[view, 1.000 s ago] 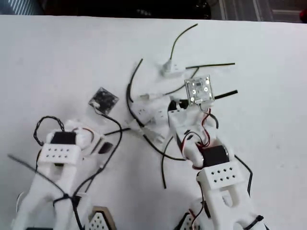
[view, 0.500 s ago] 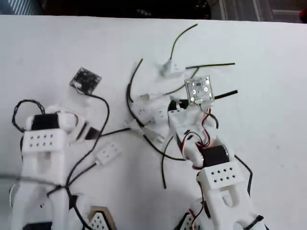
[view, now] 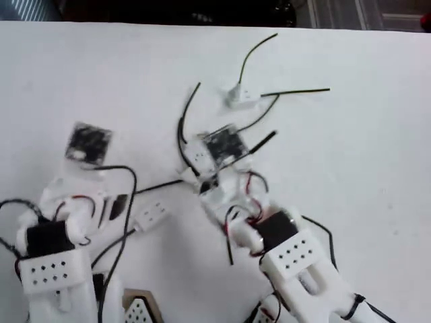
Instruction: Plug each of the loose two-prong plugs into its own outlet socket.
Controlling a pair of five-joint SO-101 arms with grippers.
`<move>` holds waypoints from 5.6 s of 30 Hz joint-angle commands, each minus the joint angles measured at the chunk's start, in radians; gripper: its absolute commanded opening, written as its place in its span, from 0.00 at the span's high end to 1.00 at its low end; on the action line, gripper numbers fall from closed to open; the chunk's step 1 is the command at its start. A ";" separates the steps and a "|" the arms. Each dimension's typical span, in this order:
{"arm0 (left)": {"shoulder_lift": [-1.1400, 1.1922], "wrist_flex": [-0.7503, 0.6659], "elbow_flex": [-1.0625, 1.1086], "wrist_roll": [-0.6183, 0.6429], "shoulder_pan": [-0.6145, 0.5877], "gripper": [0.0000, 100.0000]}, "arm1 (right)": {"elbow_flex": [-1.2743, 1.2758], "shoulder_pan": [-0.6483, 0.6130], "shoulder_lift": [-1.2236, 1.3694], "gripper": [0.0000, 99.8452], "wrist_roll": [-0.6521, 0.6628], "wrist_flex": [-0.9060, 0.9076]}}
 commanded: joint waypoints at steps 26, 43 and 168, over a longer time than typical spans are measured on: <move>-0.071 -0.307 0.310 0.255 -0.259 0.70 | -0.279 -0.277 0.503 0.98 -0.009 -0.087; -0.071 -0.305 0.311 0.255 -0.257 0.70 | -0.275 -0.263 0.535 0.98 -0.005 -0.150; -0.071 -0.305 0.321 0.247 -0.259 0.70 | -1.211 0.751 1.026 0.84 -0.351 0.341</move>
